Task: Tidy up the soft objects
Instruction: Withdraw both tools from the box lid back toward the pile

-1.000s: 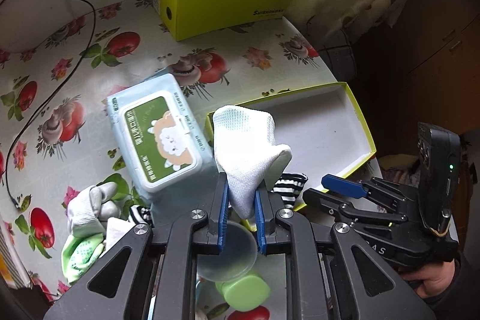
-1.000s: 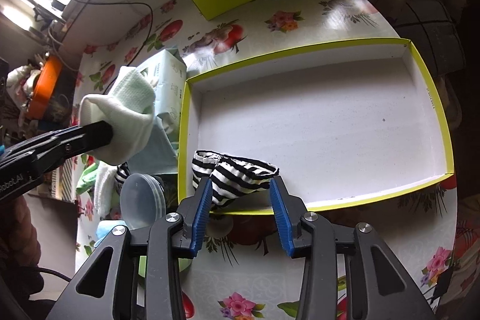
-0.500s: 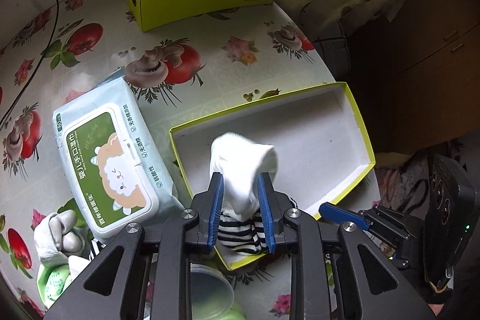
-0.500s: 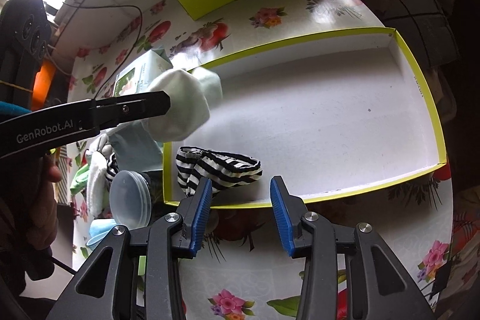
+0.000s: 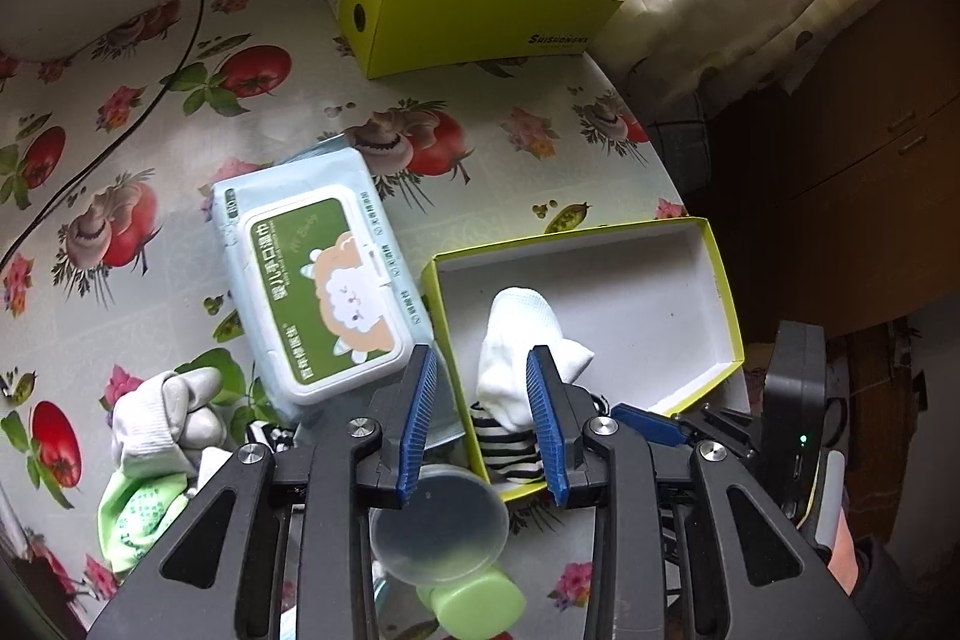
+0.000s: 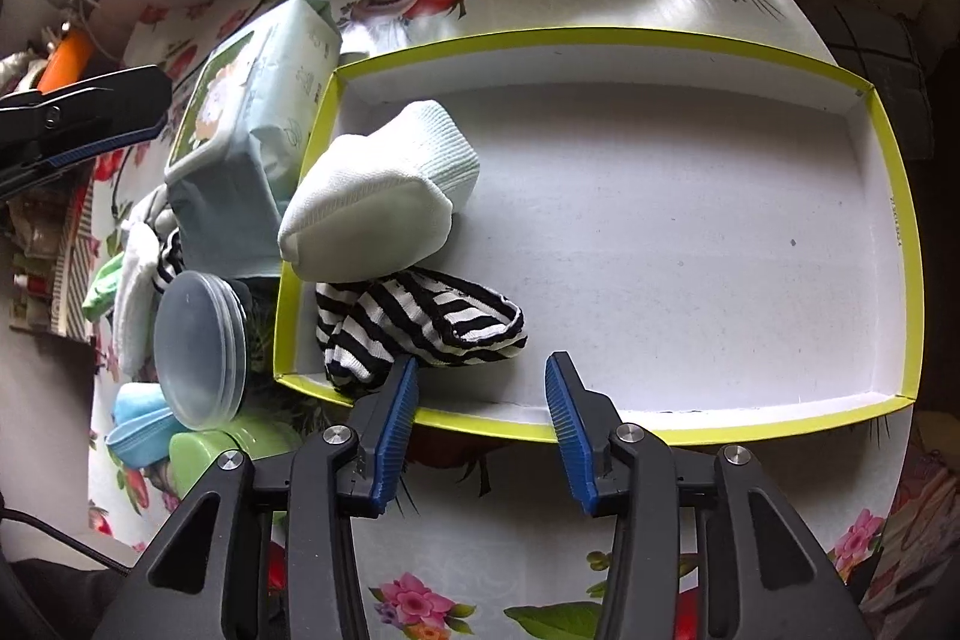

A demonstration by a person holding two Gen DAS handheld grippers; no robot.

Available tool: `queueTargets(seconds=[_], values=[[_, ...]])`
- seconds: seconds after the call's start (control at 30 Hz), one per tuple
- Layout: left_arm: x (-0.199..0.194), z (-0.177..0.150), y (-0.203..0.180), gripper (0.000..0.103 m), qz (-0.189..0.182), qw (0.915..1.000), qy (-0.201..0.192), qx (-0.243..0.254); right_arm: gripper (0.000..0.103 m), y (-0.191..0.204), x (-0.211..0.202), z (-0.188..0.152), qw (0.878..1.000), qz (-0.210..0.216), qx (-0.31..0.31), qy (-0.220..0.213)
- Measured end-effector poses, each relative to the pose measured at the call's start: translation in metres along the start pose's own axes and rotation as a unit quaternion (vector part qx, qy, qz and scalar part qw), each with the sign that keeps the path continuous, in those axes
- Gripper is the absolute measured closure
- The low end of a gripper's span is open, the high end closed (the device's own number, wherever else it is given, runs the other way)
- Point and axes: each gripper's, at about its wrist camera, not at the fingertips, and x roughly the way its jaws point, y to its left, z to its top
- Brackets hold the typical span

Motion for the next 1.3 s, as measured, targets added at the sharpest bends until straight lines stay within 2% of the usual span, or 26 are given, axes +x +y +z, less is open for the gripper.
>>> queueTargets(seconds=[0.37,0.5,0.8,1.13,1.3], values=[[-0.032,-0.037,0.028,0.07,0.009,0.9993,-0.021,-0.031,0.058,0.013,-0.021,-0.004,1.0,-0.005,-0.015,-0.014],[-0.044,-0.05,0.043,0.066,0.017,0.9982,-0.029,-0.05,0.058,0.019,-0.038,-0.007,0.999,-0.005,-0.018,-0.031],[-0.064,-0.08,0.077,0.066,0.038,0.9946,-0.037,-0.09,0.057,0.055,-0.057,-0.009,0.997,0.015,-0.049,-0.05],[-0.072,-0.095,0.095,0.066,0.045,0.9918,-0.041,-0.113,0.057,0.102,-0.06,-0.009,0.994,0.033,-0.097,-0.049],[-0.073,-0.104,0.106,0.066,0.049,0.9902,-0.03,-0.127,0.057,0.121,-0.064,-0.009,0.991,0.039,-0.118,-0.051]])
